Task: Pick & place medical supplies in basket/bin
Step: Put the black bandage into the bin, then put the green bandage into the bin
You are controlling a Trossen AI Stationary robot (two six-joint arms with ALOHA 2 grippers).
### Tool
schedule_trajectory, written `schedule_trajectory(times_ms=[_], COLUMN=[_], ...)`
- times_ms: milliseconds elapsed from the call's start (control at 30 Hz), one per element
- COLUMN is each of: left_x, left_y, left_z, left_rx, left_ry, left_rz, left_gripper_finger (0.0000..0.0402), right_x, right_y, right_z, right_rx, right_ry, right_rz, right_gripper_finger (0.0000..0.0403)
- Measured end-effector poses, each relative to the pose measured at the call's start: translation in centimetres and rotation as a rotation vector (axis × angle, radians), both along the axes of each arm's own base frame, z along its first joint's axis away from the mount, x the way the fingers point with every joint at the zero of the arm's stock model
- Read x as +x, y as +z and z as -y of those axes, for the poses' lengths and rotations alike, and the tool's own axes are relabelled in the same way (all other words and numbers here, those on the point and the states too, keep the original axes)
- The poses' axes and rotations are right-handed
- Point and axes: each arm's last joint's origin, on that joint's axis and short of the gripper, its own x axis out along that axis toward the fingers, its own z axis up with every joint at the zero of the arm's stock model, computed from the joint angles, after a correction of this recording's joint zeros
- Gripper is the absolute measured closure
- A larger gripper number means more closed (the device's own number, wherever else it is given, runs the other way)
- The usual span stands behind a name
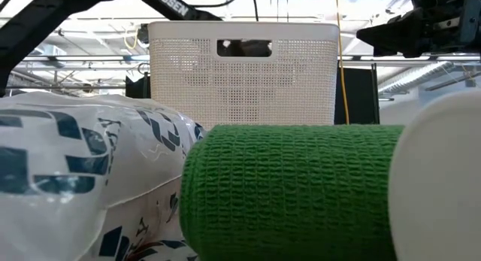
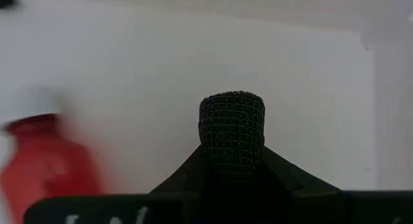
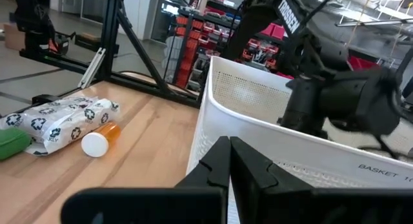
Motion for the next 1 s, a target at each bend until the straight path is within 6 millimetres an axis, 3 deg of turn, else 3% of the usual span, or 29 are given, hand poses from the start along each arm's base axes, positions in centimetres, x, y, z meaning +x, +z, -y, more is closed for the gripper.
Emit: schedule_trajectory(times_ms=[133, 267, 700, 833, 1000], left_x=[0.3, 0.3, 0.3, -0.6, -4.6], left_y=[-1.6, -1.8, 0.9, 4.0, 12.6], left_z=[0.3, 0.6, 1.0, 1.8, 3.7], left_rx=[-0.022, -0.031, 0.066, 0.144, 0.249], left_ry=[-0.006, 0.0, -0.015, -0.051, -0.063], left_rz=[-0.03, -0.038, 0.006, 0.034, 0.137], left_gripper_finger=[0.0322, 0.0307, 0.0112, 0.007, 0.005], right_x=[0.0, 0.0, 0.0, 0.0, 0.0], right_y=[0.0, -0.1, -0.1, -0.2, -0.3], right_z=[0.0, 0.0, 0.0, 0.0, 0.0], right_rx=[0.001, 0.005, 0.004, 0.002, 0.0], right_ry=[0.0, 0.0, 0.0, 0.0, 0.0], right_rz=[-0.004, -0.008, -0.01, -0.019, -0.03], right_gripper_finger=[0.0403, 0.0403, 0.0403, 0.0403, 0.0403])
